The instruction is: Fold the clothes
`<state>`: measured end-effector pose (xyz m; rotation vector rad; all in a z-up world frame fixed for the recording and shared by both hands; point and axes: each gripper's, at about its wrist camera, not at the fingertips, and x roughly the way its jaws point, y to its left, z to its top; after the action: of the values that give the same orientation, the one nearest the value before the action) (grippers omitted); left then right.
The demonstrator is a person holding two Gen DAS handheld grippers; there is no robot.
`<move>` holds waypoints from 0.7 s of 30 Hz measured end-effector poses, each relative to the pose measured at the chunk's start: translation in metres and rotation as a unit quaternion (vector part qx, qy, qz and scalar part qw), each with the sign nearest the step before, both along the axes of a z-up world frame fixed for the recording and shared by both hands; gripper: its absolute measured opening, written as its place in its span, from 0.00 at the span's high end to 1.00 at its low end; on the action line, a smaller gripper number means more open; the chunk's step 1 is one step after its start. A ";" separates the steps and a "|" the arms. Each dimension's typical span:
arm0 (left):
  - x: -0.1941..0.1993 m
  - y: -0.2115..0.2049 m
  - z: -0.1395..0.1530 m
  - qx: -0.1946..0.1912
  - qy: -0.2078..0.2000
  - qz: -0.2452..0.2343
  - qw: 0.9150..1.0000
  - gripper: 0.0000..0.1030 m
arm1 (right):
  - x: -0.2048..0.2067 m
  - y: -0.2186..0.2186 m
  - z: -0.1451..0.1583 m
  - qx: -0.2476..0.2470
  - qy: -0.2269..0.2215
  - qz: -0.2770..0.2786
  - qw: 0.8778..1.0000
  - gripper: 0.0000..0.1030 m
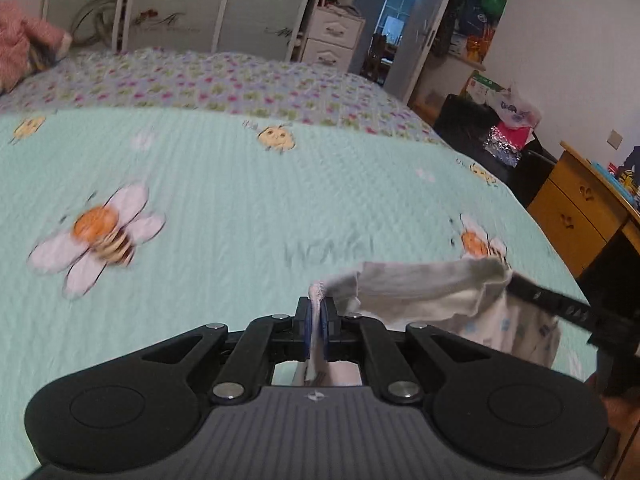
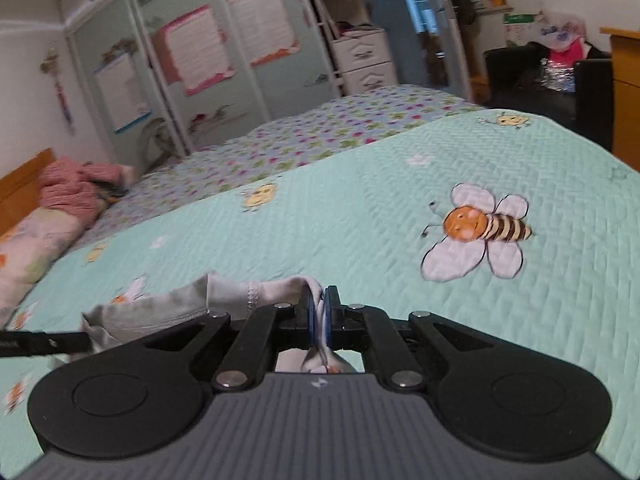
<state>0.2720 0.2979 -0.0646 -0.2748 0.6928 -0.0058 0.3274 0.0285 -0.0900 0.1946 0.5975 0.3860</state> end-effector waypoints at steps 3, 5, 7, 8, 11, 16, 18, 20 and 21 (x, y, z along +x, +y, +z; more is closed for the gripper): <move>0.007 0.002 -0.023 0.012 0.036 0.023 0.999 0.78 | 0.018 0.008 -0.020 -0.034 0.041 -0.008 0.999 0.85; -0.010 0.015 -0.036 -0.017 0.055 0.041 0.998 0.63 | 0.019 0.004 -0.035 -0.024 0.086 0.008 0.996 0.78; -0.039 0.033 -0.045 -0.068 0.059 0.051 0.995 0.62 | 0.001 -0.010 -0.039 0.004 0.097 0.013 0.995 0.70; -0.056 0.041 -0.046 -0.087 0.056 0.054 0.993 0.62 | -0.012 -0.018 -0.038 0.014 0.096 0.013 0.995 0.70; -0.110 0.053 -0.050 -0.119 0.061 0.056 0.989 0.47 | -0.061 -0.041 -0.030 0.039 0.083 0.027 0.995 0.63; -0.191 0.048 -0.065 -0.155 0.110 0.039 0.981 0.44 | -0.150 -0.087 -0.026 0.041 0.073 0.035 0.996 0.54; -0.210 0.037 -0.071 -0.165 0.120 0.031 0.978 0.43 | -0.178 -0.102 -0.028 0.020 0.065 0.019 0.998 0.52; -0.224 0.024 -0.076 -0.170 0.128 0.027 0.977 0.40 | -0.201 -0.116 -0.031 0.001 0.062 0.000 0.998 0.51; -0.230 0.018 -0.079 -0.169 0.130 0.026 0.977 0.39 | -0.208 -0.121 -0.035 0.000 0.068 -0.010 0.998 0.48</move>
<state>0.0424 0.3157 -0.1438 -0.6297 0.9461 -0.0381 0.1192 -0.0929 -0.1251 0.2276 0.7296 0.3559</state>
